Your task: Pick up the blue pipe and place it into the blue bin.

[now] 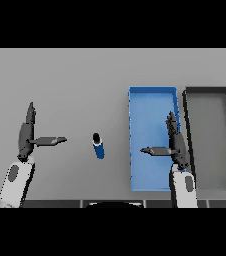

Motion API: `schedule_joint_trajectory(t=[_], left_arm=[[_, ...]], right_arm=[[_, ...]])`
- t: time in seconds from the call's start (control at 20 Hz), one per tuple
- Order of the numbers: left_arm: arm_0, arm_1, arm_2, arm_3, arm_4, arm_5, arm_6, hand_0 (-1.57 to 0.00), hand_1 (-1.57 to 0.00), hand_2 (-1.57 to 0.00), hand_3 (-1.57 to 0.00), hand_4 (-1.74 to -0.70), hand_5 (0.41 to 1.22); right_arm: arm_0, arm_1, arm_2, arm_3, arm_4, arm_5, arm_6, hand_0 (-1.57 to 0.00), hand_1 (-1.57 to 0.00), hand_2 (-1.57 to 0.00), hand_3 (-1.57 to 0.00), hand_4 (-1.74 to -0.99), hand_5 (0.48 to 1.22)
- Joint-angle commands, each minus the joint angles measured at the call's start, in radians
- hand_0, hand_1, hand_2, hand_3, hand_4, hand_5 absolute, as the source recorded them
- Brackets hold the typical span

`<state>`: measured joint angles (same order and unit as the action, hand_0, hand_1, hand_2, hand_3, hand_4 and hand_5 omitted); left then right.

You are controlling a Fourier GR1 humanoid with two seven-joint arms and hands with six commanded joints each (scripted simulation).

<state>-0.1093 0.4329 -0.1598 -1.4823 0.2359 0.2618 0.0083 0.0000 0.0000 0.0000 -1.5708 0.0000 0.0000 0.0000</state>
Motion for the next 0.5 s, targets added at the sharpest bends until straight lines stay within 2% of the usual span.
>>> schedule_joint_trajectory(t=[0.0, 0.25, 0.3, 0.35, 0.4, 0.45], left_arm=[[-0.002, -0.002, 0.000, 0.001, -0.001, 0.001, -0.003, 0.00, 0.00, 0.00, 0.00, -0.97, 0.593], [-0.016, -0.013, -0.009, 0.009, -0.012, 0.009, -0.003, 0.00, 0.00, 0.00, 0.00, -0.97, 0.593], [0.009, 0.049, -0.033, 0.015, -0.021, -0.089, -0.064, 0.00, 0.00, 0.00, 0.00, -0.97, 0.593], [0.018, 0.101, -0.037, 0.023, -0.021, -0.155, -0.098, 0.00, 0.00, 0.00, 0.00, -0.96, 0.592], [0.024, 0.125, -0.044, 0.031, -0.023, -0.195, -0.124, 0.00, 0.00, 0.00, 0.00, -0.96, 0.590], [0.027, 0.132, -0.054, 0.048, -0.030, -0.223, -0.143, 0.00, 0.00, 0.00, 0.00, -0.96, 0.590]], right_arm=[[-0.002, -0.001, -0.002, 0.001, -0.001, -0.001, 0.002, 0.00, 0.00, 0.00, 0.00, -1.205, 0.629], [-0.020, -0.015, -0.018, 0.023, -0.014, 0.010, -0.002, 0.00, 0.00, 0.00, 0.00, -1.205, 0.629], [0.016, -0.079, 0.011, -0.013, 0.060, 0.021, -0.084, 0.00, 0.00, 0.00, 0.00, -1.205, 0.629], [0.040, -0.112, 0.033, -0.045, 0.111, 0.021, -0.128, 0.00, 0.00, 0.00, 0.00, -1.201, 0.628], [0.071, -0.135, 0.048, -0.073, 0.139, 0.027, -0.139, 0.00, 0.00, 0.00, 0.00, -1.197, 0.627], [0.068, -0.150, 0.053, -0.087, 0.148, 0.033, -0.123, 0.00, 0.00, 0.00, 0.00, -1.197, 0.626]])
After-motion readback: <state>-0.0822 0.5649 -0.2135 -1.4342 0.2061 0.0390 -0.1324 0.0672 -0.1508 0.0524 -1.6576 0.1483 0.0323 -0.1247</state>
